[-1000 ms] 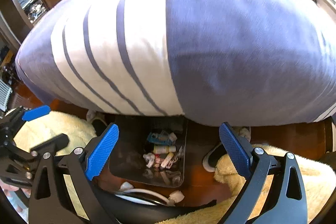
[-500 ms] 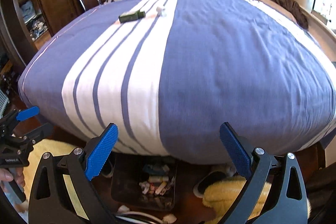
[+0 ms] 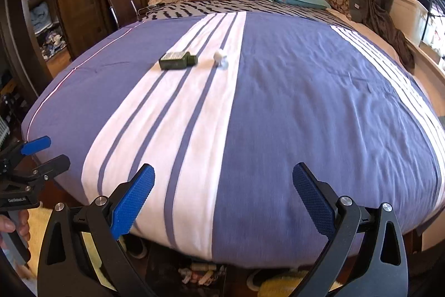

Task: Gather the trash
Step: 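Raise both open tools back over the bed toward the green bottle and white cap, then grasp the green bottle with the left tool while the right tool grasps the white cap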

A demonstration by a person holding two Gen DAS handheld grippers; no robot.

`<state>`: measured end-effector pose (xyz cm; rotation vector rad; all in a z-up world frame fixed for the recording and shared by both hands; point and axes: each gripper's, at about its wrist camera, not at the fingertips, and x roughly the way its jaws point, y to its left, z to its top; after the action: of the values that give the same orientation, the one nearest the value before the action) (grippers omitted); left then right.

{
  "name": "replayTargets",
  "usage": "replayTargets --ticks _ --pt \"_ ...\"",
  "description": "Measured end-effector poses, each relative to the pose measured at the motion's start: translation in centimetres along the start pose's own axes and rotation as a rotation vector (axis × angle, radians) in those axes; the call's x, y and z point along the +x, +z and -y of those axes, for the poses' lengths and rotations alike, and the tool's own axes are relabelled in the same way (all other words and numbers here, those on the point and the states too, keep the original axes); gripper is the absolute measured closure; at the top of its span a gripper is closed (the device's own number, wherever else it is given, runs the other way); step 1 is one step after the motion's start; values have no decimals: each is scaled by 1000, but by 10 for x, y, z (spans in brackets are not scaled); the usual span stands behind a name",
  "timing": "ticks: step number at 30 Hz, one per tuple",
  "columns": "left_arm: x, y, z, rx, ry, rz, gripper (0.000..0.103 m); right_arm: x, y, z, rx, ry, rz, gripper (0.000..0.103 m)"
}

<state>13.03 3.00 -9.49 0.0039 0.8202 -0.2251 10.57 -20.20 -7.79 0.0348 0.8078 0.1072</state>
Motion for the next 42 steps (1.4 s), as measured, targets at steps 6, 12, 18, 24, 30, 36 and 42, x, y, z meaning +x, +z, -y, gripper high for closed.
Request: replayTargets --ticks 6,12,18,24,30,36,42 --pt "27 29 -11 -10 20 -19 8 27 33 7 7 -2 -13 4" --pt "65 61 -15 0 32 -48 8 68 66 14 31 4 -38 4" --pt "98 86 -14 17 33 -69 8 123 105 11 10 1 -72 4" --pt "126 107 -10 23 22 -85 8 165 133 11 30 11 -84 12" --pt "151 126 -6 30 16 -97 8 193 152 7 28 36 -76 33" --pt "179 146 3 16 -4 -107 8 213 157 0 -24 55 -125 69" --pt "200 162 16 2 -37 -115 8 212 163 12 -41 35 -102 83"
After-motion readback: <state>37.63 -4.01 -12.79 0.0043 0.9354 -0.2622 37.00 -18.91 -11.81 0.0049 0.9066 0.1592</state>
